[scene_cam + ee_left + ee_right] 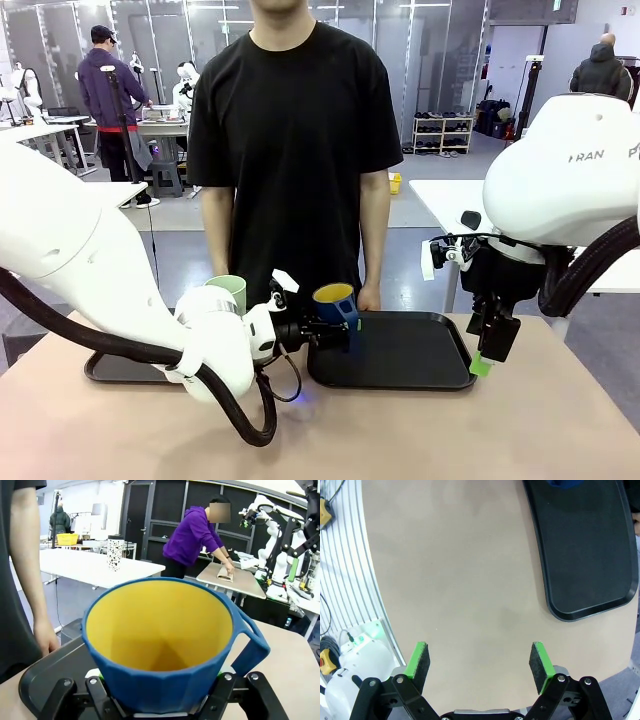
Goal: Sort and store the cups by type.
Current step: Pick up the Handle plastic cup and place it into the empty Flat Tray.
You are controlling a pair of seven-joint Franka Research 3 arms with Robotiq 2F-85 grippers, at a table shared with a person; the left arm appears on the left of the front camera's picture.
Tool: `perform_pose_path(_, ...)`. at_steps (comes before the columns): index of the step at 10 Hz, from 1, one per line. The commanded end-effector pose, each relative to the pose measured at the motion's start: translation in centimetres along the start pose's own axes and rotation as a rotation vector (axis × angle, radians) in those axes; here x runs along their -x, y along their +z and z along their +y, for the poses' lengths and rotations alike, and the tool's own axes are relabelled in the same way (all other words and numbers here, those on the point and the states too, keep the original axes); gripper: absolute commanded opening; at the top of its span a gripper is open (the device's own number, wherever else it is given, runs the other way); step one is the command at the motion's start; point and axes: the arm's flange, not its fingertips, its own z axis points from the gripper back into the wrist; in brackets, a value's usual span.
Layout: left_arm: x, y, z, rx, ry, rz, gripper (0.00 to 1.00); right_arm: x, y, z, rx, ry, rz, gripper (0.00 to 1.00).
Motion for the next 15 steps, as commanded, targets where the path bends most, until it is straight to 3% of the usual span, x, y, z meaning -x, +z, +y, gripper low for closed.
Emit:
perform_pose_path(1, 0.6, -1.1, 0.3, -0.017, -0.038, 0.039, 0.71, 0.1, 0.0, 0.0, 0.003, -0.008, 0.012, 1.0)
perform_pose_path(15, 4.5, -2.6, 1.7, -0.103, -0.11, 0.206, 0.71, 0.1, 0.0, 0.0, 0.003, -0.008, 0.012, 1.0)
